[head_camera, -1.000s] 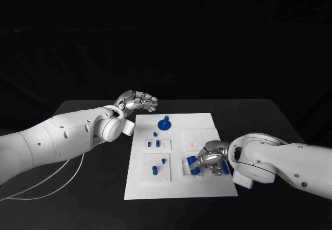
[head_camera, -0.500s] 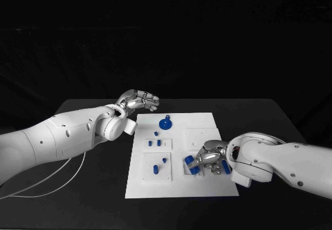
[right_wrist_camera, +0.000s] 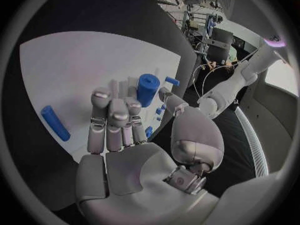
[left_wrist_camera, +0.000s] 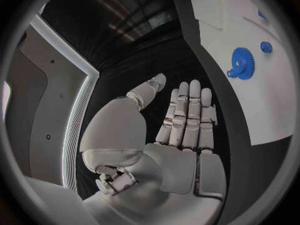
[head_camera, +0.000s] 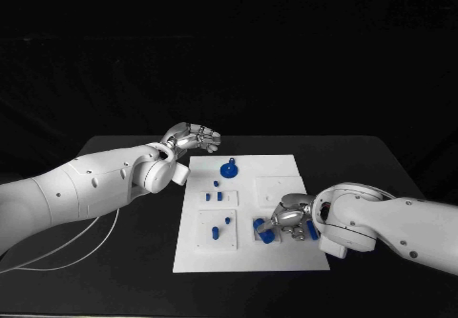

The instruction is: Assemble the parts on the task board

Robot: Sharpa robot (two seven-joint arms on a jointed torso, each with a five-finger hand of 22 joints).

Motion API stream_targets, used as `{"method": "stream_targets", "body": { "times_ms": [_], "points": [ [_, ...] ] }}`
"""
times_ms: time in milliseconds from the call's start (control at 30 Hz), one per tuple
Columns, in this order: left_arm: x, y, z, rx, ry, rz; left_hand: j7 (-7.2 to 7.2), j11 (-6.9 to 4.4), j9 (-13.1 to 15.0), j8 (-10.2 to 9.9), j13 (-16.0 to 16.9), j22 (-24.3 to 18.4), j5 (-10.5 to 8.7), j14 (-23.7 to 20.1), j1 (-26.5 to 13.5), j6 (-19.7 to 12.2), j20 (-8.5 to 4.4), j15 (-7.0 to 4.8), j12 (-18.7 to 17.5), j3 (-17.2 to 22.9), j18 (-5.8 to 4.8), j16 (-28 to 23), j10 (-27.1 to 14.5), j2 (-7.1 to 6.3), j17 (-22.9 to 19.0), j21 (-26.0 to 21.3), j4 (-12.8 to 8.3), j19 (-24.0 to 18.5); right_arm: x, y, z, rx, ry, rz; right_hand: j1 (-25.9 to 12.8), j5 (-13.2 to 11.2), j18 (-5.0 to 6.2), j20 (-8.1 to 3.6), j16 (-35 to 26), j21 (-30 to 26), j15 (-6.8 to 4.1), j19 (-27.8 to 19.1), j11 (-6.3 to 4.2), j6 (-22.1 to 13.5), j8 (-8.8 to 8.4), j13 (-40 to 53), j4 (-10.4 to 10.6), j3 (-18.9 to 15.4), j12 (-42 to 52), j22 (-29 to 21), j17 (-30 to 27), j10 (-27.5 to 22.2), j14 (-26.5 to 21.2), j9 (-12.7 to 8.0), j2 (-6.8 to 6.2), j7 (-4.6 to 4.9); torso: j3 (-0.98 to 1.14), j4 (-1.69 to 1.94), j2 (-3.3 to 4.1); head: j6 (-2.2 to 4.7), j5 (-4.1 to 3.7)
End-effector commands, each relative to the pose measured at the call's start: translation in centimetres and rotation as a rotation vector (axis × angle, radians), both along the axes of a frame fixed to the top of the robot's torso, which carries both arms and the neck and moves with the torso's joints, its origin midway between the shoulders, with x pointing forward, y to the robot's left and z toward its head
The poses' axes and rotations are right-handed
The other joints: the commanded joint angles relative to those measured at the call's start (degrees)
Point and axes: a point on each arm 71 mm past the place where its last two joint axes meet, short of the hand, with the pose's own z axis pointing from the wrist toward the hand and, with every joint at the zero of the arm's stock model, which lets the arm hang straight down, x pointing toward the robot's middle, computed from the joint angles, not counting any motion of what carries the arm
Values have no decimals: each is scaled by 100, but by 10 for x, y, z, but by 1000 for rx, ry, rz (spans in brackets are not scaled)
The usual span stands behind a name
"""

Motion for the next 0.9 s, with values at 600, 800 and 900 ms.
{"method": "stream_targets", "body": {
  "times_ms": [600,800,900],
  "points": [
    [0,-1,1,-9,1,-11,11,13,-12,2,-9,13,-7,1,-68,-56,17,45,-13,-27,56,-46,-43,8,22,-25,16,-16,-8,1,1,42,13,120,-218,232,250,-50,-98,-93,-49,-101,8,35,-131,72,-837,-882,-106,18,45,-3,12,14,403,27,3,1,0,7,4],
    [0,0,1,-10,1,-11,11,13,-12,2,-9,14,-6,1,-69,-57,17,45,-13,-26,57,-49,-43,9,25,-26,17,-16,-10,-3,1,37,18,131,70,58,250,-45,-106,-93,-46,-75,9,67,-137,83,-1092,-835,-115,15,51,20,30,19,491,27,0,-5,0,10,15],
    [0,-1,1,-10,1,-13,11,13,-12,2,-9,14,-6,1,-69,-57,17,45,-13,-26,57,-49,-43,9,25,-26,17,-16,-9,-4,1,31,14,124,70,58,250,-45,-106,-93,-46,-75,9,67,-137,83,-1092,-835,-115,15,51,20,30,19,491,27,0,-5,0,10,15]
  ]
}}
